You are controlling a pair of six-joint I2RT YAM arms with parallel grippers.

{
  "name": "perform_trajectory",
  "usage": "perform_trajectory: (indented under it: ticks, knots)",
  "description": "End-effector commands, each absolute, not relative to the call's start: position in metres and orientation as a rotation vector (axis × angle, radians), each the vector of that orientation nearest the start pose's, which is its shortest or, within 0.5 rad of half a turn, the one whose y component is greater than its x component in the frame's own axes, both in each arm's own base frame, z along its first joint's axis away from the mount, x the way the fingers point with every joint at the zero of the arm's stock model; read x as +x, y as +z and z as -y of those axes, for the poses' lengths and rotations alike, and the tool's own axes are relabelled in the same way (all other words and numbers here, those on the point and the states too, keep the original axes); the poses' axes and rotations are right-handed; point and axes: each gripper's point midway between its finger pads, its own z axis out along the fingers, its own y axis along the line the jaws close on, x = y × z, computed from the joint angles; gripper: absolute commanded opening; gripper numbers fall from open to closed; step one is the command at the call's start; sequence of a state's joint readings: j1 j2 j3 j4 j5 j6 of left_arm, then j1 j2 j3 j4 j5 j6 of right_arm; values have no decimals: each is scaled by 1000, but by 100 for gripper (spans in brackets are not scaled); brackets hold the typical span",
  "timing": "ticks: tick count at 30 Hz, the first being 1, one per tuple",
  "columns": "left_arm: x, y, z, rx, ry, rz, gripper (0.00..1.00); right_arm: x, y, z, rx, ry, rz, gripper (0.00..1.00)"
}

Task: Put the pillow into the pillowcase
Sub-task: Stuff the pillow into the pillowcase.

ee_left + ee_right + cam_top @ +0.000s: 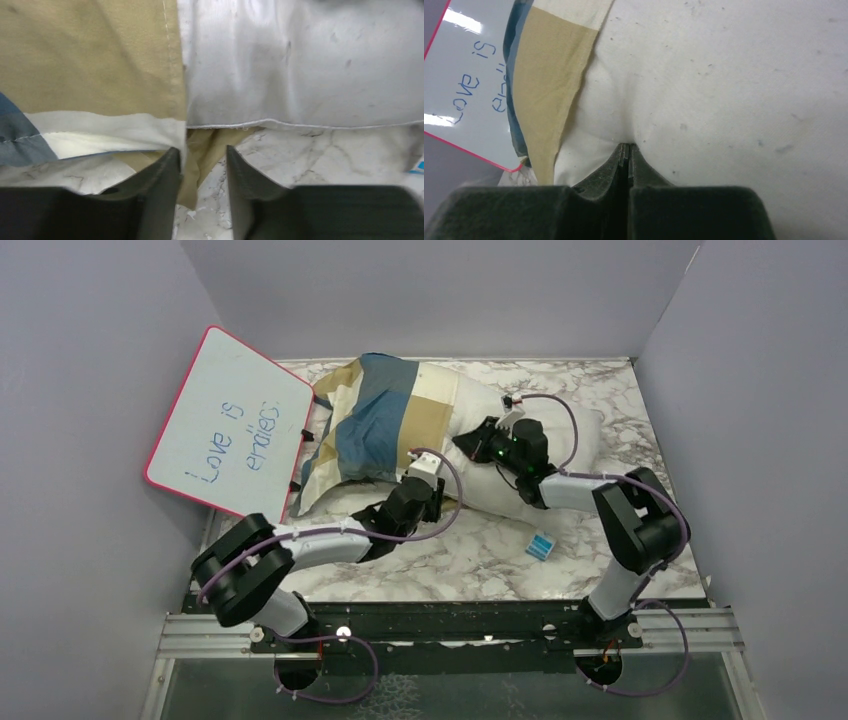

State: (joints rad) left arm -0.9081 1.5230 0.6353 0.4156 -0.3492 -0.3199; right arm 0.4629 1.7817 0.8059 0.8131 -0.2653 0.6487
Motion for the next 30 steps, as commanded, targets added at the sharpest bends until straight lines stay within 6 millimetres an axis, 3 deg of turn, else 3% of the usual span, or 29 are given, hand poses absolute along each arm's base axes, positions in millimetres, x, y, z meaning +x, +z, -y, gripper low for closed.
perform_trajectory:
  ticks: [1, 4, 8, 12, 15, 19, 22, 25, 30]
  knots:
    - [279, 142, 298, 318, -496, -1959, 47, 384, 109, -261, -44, 875, -2070, 10]
    - [283, 164, 290, 287, -459, -1946, 56, 384, 137, -250, -55, 862, -2038, 13]
    - [293, 181, 278, 251, -372, -1917, 60, 391, 181, -241, -82, 827, -1970, 18]
    - [311, 200, 271, 241, -265, -1872, 62, 413, 219, -231, -61, 825, -1885, 20]
    - [334, 218, 270, 221, -242, -1833, 63, 433, 239, -232, -72, 841, -1825, 20]
    - [376, 239, 271, 212, -222, -1798, 63, 461, 251, -237, -70, 881, -1793, 18]
    - [404, 250, 278, 241, -192, -1763, 64, 481, 243, -241, -60, 889, -1806, 15]
    - [430, 254, 288, 261, -163, -1741, 66, 495, 214, -247, -51, 894, -1863, 12]
    - [464, 241, 315, 332, -145, -1743, 70, 485, 119, -261, -33, 966, -2033, 5]
